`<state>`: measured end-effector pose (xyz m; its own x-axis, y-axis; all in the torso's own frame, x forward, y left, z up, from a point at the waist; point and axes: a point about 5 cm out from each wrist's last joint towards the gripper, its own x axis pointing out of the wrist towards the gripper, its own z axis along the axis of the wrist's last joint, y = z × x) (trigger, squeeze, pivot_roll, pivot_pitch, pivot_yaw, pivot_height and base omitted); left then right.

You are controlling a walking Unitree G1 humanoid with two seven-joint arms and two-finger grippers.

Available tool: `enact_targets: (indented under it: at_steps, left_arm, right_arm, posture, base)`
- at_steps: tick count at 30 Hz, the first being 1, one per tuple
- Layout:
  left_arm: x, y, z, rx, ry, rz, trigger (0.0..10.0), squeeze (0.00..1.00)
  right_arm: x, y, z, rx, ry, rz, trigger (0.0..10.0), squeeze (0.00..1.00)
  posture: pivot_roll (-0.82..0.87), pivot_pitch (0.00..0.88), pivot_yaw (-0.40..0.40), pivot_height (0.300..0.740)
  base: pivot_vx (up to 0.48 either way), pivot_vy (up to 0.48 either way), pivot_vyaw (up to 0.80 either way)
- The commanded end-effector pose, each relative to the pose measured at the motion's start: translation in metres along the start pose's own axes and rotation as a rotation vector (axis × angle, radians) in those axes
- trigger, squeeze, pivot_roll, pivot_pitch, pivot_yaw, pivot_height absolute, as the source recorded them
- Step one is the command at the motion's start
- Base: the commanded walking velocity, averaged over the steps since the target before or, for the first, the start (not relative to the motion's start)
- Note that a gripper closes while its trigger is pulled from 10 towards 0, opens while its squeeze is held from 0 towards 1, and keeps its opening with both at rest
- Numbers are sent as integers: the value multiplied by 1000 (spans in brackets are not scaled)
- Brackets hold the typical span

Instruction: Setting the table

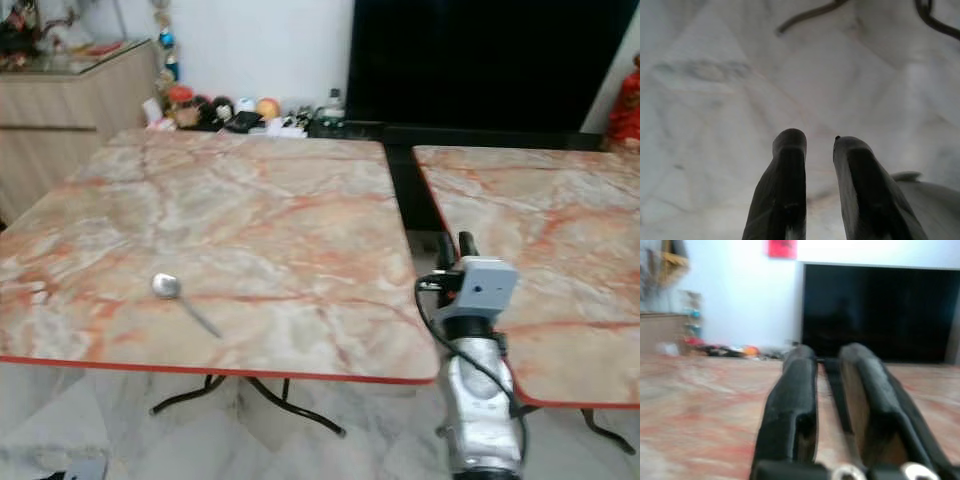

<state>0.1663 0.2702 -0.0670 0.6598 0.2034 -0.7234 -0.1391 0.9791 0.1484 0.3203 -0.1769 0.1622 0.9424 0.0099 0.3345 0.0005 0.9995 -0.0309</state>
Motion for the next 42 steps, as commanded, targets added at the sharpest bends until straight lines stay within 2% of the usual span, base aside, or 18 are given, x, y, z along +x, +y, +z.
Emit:
enact_targets:
  at_steps: [1, 22, 42]
  left_arm:
    - [0, -2, -1, -2, 7, -5, 10000, 0]
    - [-1, 3, -1, -23, -2, 18, 10000, 0]
    - [-1, 3, 1, -28, -17, 9, 10000, 0]
  right_arm:
    - [2, -8, 4, -20, -15, -20, 10000, 0]
    - [1, -8, 2, -11, -3, -38, 10000, 0]
    - [-2, -9, -1, -13, 8, -46, 10000, 0]
  posture:
    - [4, 0, -1, 740]
    - [21, 0, 3, 740]
    - [23, 0, 4, 740]
  base:
    - [0, 480, 0]
    - [0, 456, 0]
    - [0, 0, 0]
